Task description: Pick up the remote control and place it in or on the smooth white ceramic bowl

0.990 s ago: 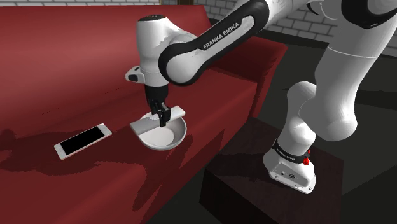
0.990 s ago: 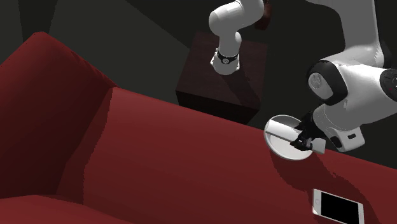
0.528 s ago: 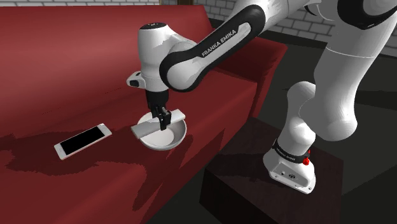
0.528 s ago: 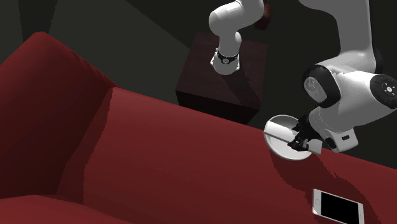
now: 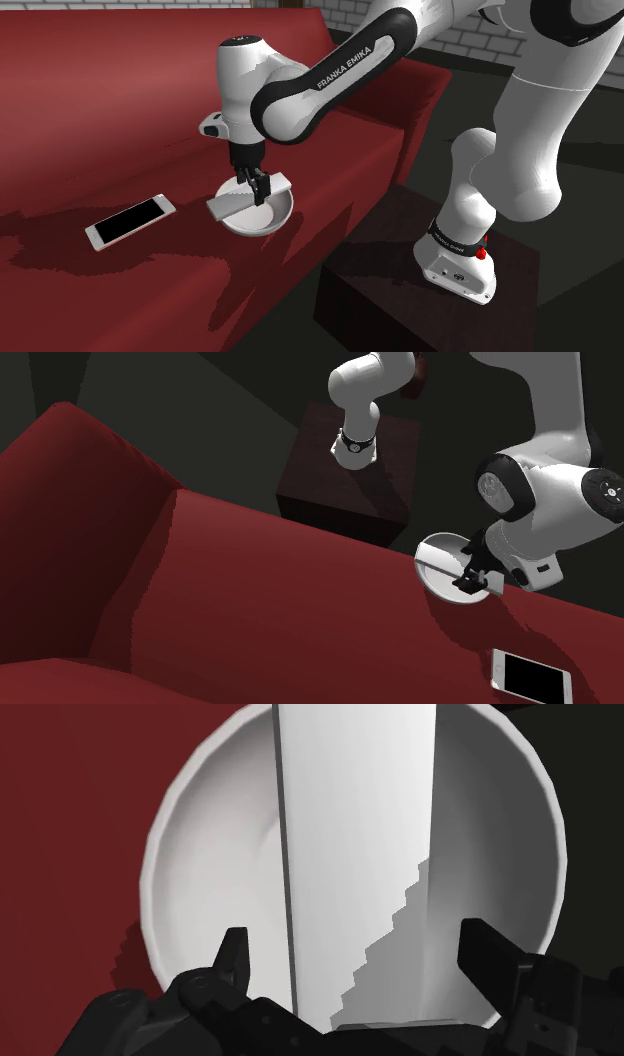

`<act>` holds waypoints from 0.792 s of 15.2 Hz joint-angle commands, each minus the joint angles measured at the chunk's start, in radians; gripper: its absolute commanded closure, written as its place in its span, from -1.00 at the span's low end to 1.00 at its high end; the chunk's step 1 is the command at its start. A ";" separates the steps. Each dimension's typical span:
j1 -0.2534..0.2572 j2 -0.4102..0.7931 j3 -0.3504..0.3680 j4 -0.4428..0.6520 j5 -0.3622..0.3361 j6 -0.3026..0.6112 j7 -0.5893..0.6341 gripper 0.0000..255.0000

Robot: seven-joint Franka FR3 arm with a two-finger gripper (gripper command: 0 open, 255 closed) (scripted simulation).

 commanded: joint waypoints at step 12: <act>0.001 -0.067 0.001 0.055 -0.006 -0.122 0.004 -1.00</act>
